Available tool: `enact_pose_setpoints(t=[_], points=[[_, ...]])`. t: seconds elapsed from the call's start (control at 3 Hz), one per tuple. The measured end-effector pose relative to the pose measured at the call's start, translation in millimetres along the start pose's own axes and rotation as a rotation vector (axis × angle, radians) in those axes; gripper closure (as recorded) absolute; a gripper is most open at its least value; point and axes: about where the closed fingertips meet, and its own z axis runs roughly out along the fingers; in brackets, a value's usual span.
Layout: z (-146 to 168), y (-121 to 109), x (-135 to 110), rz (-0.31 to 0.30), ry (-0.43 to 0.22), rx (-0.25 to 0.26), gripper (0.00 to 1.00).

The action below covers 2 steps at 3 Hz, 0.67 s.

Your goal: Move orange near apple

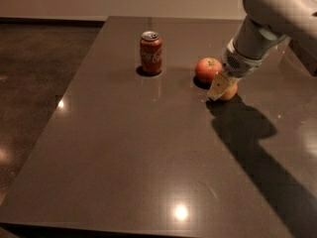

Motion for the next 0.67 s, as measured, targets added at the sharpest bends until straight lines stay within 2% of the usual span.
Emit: enact_pose_setpoints(t=[0.33,0.67], points=[[1.0,0.4,-0.1,-0.001,0.001,-0.001,0.00],[1.1,0.5,-0.1,-0.001,0.001,-0.001,0.00]])
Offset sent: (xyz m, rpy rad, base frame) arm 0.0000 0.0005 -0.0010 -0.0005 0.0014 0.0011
